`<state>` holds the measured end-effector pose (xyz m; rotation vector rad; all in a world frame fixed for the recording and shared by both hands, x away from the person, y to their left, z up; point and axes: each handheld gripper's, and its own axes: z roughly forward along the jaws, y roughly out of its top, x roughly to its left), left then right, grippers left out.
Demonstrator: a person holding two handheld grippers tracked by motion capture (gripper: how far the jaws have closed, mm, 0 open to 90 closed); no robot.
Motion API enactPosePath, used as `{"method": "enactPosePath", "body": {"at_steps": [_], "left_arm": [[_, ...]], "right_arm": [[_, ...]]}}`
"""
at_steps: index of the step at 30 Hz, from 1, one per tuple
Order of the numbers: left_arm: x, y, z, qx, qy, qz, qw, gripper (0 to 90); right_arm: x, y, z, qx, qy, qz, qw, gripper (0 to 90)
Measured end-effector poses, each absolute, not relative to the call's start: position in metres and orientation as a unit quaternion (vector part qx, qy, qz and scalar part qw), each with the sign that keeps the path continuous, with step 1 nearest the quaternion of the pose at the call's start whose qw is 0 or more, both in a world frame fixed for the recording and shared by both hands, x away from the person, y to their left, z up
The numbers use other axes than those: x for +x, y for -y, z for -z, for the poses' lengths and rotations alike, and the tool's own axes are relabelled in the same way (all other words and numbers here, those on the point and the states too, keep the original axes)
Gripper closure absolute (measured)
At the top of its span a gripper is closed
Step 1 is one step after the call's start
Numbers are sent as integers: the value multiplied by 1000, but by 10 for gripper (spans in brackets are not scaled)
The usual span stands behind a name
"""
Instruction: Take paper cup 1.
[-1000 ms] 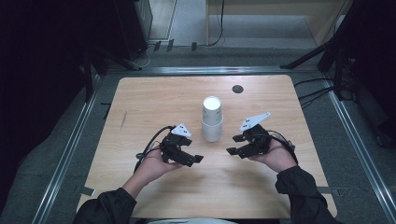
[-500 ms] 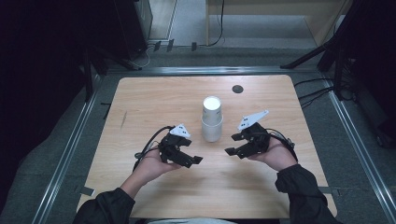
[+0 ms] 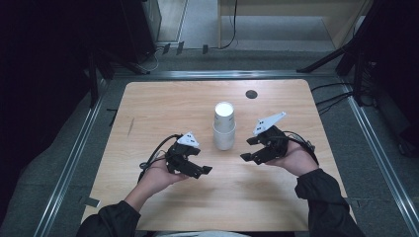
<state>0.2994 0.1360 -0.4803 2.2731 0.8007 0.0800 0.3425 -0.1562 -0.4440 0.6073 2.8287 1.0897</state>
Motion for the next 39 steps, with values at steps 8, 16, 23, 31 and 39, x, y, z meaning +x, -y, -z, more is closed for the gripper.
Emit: {"method": "enactPosePath", "body": {"at_steps": [8,16,23,31,39], "left_arm": [[296,-144,479,878,-315,-32,358,217],[291,-153,477,872,-325,-37,364,221],[287,-156,478,872,-329,-35,362,221],[283,-159,475,870,-329,-34,366,221],[282,-160,475,873,-324,-30,363,221]], "right_arm": [[353,152,434,184,-920,-347,22,362],[365,146,419,178,-921,-344,26,352],[380,140,410,178,-922,-342,18,326],[397,130,401,169,-926,-334,39,325],[411,118,396,161,-934,-317,34,294]]}}
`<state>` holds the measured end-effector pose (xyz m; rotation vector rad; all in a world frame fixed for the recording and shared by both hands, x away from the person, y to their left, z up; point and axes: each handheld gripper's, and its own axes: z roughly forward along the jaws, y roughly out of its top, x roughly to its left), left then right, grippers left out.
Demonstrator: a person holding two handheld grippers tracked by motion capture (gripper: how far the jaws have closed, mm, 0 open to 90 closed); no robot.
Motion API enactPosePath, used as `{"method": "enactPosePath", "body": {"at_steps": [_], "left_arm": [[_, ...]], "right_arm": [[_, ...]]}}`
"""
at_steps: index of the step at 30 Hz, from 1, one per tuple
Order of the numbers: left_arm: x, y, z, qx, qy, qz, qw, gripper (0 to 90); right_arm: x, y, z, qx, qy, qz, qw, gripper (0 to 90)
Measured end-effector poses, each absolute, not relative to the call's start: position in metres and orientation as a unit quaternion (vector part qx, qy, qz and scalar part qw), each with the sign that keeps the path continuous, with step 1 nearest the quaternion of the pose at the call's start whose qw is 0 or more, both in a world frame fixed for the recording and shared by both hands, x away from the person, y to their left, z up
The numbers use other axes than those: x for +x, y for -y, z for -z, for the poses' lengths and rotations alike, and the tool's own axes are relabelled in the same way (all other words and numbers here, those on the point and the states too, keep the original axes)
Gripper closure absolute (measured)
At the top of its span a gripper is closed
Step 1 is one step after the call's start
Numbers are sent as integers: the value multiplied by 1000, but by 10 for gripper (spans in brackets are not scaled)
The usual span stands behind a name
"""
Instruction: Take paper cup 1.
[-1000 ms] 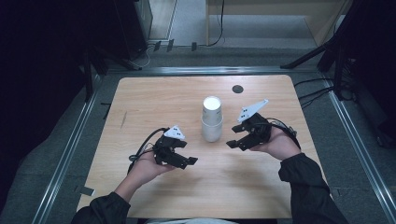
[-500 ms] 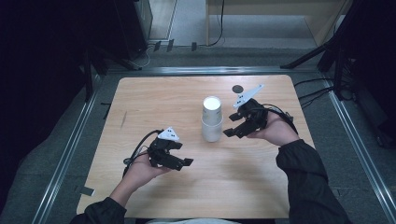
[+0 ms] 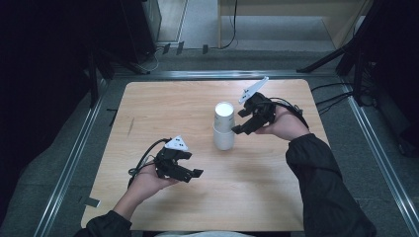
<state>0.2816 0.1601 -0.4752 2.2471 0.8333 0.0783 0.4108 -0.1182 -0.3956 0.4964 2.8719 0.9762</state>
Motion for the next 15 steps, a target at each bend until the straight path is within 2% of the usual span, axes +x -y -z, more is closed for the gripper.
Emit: {"method": "enactPosePath", "body": {"at_steps": [15], "left_arm": [[282,-164,473,872,-321,-27,369,221]], "right_arm": [[429,86,380,150,-949,-274,33,235]]}}
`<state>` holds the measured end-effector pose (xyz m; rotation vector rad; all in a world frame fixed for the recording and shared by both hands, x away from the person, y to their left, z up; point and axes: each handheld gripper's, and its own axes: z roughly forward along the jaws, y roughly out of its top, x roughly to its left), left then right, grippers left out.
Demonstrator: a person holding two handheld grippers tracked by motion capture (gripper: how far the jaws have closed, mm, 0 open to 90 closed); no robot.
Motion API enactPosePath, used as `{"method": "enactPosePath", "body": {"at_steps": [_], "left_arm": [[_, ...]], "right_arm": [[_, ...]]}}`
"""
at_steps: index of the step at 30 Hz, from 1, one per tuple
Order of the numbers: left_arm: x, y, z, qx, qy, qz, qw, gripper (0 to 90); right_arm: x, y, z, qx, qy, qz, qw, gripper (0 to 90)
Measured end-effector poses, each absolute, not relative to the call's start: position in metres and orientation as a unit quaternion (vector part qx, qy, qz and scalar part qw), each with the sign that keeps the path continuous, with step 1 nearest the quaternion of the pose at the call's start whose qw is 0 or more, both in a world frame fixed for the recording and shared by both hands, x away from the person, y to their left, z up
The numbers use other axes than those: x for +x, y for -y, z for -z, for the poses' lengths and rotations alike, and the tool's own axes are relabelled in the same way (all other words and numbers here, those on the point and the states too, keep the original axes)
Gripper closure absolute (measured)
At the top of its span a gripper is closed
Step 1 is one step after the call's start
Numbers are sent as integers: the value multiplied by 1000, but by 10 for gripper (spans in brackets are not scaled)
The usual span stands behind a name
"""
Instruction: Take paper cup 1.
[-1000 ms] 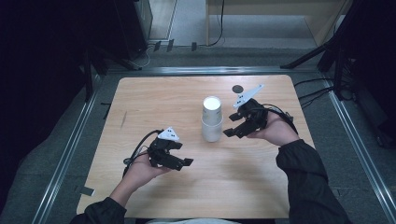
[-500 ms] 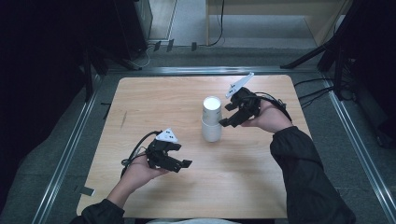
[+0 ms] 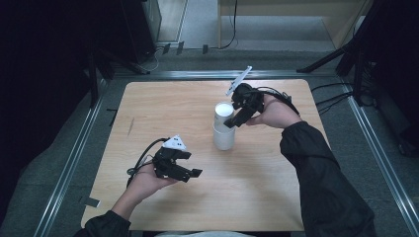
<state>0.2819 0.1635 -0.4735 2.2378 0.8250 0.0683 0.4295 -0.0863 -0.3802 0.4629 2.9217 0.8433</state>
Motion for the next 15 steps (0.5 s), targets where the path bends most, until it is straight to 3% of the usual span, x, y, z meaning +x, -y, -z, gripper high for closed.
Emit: {"method": "enactPosePath", "body": {"at_steps": [15], "left_arm": [[282,-167,472,866,-325,-27,378,221]], "right_arm": [[434,70,376,156,-951,-264,41,246]]}}
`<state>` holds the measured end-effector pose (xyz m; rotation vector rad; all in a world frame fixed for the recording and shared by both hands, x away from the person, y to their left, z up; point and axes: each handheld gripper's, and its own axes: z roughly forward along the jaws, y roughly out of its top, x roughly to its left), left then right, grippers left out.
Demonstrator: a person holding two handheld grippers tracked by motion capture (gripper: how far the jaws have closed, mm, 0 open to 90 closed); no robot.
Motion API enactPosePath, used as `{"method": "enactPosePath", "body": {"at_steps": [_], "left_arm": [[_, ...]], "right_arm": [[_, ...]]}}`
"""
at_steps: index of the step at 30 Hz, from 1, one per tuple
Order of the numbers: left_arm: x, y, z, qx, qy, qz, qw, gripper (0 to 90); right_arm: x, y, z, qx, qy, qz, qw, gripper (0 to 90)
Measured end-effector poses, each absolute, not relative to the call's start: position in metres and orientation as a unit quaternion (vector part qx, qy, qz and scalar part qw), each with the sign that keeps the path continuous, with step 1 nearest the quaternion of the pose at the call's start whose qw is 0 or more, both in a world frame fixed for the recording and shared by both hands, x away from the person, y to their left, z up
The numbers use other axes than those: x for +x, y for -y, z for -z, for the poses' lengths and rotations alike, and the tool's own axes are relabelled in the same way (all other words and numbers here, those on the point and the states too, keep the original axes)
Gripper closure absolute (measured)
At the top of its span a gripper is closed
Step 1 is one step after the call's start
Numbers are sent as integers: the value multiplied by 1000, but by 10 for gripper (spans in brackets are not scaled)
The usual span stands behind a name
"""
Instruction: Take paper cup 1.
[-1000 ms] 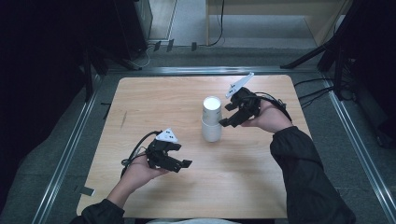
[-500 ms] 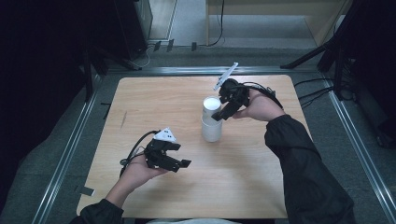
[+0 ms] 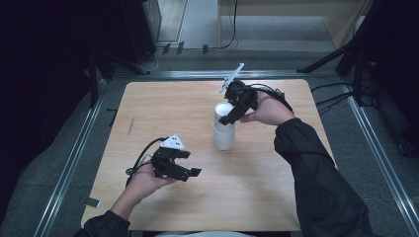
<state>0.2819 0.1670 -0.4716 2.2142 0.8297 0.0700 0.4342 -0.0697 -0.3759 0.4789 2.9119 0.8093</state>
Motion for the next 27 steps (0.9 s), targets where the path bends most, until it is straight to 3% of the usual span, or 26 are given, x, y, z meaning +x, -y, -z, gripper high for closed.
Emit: {"method": "enactPosePath", "body": {"at_steps": [5,9,27], "left_arm": [[282,-167,472,867,-324,-27,378,221],[282,-167,471,865,-327,-27,380,218],[282,-171,469,863,-329,-31,382,217]], "right_arm": [[435,68,375,159,-951,-262,39,261],[435,66,373,156,-952,-261,33,327],[432,65,361,158,-952,-258,40,333]]}}
